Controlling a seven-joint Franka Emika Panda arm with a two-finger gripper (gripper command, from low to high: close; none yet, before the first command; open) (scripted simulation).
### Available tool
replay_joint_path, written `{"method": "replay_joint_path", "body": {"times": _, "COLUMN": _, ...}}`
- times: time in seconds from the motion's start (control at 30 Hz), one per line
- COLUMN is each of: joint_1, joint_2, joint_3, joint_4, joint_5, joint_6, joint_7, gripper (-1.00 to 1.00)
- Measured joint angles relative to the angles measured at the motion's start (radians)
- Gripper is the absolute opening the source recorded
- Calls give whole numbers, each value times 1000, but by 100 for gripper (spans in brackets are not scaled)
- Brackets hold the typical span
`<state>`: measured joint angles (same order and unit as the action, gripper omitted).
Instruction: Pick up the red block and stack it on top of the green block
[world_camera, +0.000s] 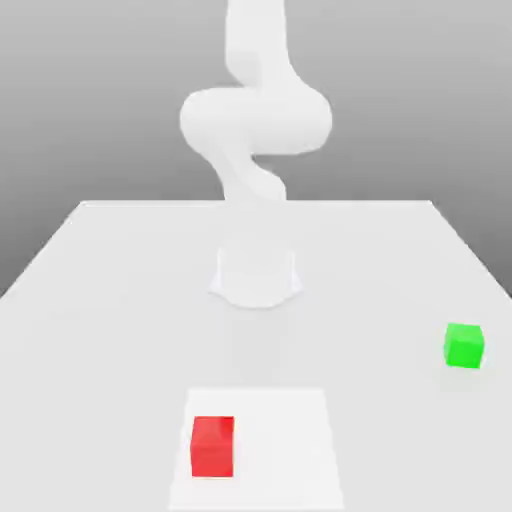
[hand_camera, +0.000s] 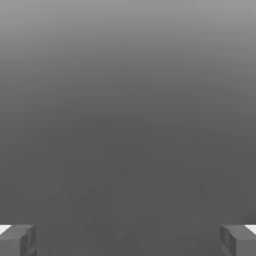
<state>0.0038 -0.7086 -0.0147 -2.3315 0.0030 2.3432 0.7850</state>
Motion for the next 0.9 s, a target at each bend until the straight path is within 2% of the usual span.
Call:
{"method": "replay_joint_path", "body": {"times": 0.7, "joint_1": -16, "joint_2": 767, "joint_3": -82, "joint_4": -265, "joint_5": 30, "joint_6": 363, "joint_7": -130, "gripper": 0}}
{"method": "replay_joint_path", "body": {"times": 0.9, "joint_1": -39, "joint_2": 984, "joint_3": -56, "joint_4": -261, "joint_5": 67, "joint_6": 525, "joint_7": -165, "gripper": 0}}
